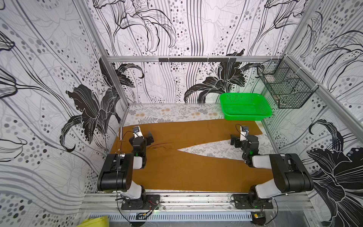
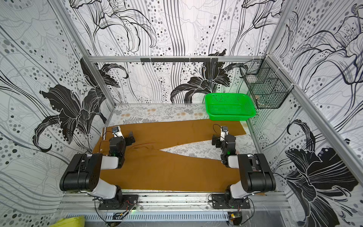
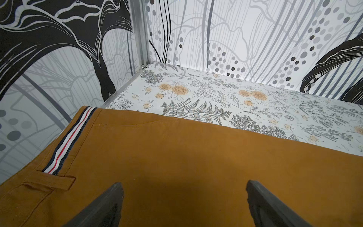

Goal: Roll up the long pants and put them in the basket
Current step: Fold the long pant at the center of the board.

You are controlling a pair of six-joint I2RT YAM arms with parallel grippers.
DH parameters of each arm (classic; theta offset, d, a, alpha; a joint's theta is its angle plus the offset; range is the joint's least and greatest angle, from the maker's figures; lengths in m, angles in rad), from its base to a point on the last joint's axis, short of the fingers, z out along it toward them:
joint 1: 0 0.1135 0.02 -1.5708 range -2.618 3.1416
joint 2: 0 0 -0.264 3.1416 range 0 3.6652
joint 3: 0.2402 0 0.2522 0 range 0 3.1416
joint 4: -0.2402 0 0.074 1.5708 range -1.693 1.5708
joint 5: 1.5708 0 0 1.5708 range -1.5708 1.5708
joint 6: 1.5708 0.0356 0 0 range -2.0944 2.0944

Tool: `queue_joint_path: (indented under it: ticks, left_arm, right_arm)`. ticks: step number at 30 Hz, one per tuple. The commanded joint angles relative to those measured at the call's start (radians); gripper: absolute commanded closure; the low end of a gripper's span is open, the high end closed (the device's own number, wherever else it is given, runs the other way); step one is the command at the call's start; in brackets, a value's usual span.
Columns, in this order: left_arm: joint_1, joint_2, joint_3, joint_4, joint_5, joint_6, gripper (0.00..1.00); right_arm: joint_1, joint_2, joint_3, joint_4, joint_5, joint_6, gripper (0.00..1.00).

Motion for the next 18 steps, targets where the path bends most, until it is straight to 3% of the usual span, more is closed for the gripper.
queue_joint_path:
  ticks: [1, 18]
  left_arm:
    - [0.002, 0.001, 0.013, 0.046, 0.007, 0.007, 0.00]
    - [0.003, 0.000, 0.011, 0.049, 0.010, 0.014, 0.00]
  right_arm:
    - [-0.002, -0.001, 0.016, -0.011, -0.011, 0.001, 0.00]
    - [-0.002, -0.006, 0.020, -0.018, 0.007, 0.002, 0.00]
